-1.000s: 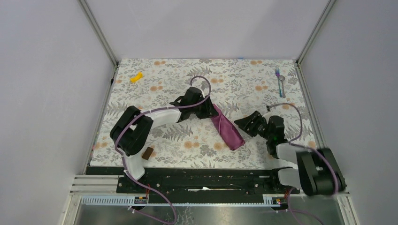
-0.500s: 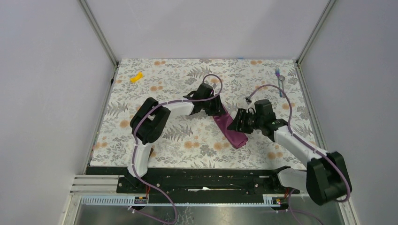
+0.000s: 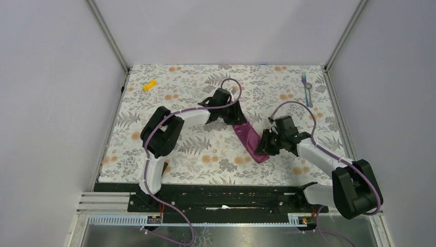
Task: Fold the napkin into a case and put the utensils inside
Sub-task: Smooth out the smaller rectangle-folded napkin at the center of the board, then move the smaller rectangle folded napkin to the center of the board.
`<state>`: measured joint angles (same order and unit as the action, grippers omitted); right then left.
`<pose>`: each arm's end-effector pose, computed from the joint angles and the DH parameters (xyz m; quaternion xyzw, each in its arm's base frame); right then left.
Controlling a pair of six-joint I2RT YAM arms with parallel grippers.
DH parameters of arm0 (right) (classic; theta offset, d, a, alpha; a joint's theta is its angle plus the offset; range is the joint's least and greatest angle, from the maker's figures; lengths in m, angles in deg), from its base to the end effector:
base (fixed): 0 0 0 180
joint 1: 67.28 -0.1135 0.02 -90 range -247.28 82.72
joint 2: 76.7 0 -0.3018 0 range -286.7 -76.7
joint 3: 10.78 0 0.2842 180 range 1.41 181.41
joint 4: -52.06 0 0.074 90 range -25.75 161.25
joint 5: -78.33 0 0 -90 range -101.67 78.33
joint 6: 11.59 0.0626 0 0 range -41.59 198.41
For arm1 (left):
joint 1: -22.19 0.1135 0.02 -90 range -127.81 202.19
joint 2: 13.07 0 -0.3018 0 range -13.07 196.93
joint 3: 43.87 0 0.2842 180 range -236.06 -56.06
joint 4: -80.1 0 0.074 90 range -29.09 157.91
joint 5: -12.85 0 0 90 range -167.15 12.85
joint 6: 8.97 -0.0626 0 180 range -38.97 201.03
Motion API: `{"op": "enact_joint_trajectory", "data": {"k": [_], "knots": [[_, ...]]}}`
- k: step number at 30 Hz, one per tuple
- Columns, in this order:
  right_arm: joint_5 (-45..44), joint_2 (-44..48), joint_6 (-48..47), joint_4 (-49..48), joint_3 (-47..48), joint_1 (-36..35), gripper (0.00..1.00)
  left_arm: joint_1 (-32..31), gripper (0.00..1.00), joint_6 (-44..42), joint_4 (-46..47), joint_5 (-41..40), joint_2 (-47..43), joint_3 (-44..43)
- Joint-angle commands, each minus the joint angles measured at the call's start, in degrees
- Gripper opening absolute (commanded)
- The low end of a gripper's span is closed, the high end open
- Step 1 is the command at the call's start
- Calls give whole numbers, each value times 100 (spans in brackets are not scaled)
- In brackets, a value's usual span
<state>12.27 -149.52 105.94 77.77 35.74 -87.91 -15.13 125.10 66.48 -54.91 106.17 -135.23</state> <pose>0.2404 0.1176 0.1725 -0.0117 0.9274 0.3090 0.2107 0.3971 -0.3326 0.1565 0.0264 0.8978 -0.3961 0.1909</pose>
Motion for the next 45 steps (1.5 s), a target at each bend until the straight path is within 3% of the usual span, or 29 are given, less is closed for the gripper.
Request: {"op": "enact_joint_trajectory", "data": {"k": [1, 5, 7, 11, 16, 26, 31, 37, 43, 45], "knots": [[-1059, 344, 785, 196, -518, -45, 28, 235, 42, 23, 258, 137, 448, -348], [-1412, 170, 1238, -761, -1226, -47, 27, 252, 41, -212, -196, 44, 815, -765], [-1368, -9, 956, -418, -933, -57, 27, 208, 42, -280, -245, 50, 694, -763], [-1364, 512, 642, 498, -342, -63, 30, 181, 45, -394, -384, 165, 148, -739], [-1077, 806, 698, 550, -27, -64, 34, 193, 46, -381, -375, 209, 10, -852], [-1989, -211, 1007, -403, -646, 206, 32, 287, 45, -432, -468, -113, 808, -802], [-2340, -874, 922, -395, -198, 241, 33, 304, 45, -644, -388, -476, 150, -190], [-3512, -1858, 308, 144, 1150, 402, 42, 525, 55, -970, -690, -568, -1599, 576], [-4054, -3254, -984, 1314, 4231, 594, 57, 850, 58, -1102, -1154, -284, -3227, 1278], [-3981, -3675, -1139, 2195, 5337, 595, 62, 890, 59, -1048, -1166, -99, -3669, 1554]]}}
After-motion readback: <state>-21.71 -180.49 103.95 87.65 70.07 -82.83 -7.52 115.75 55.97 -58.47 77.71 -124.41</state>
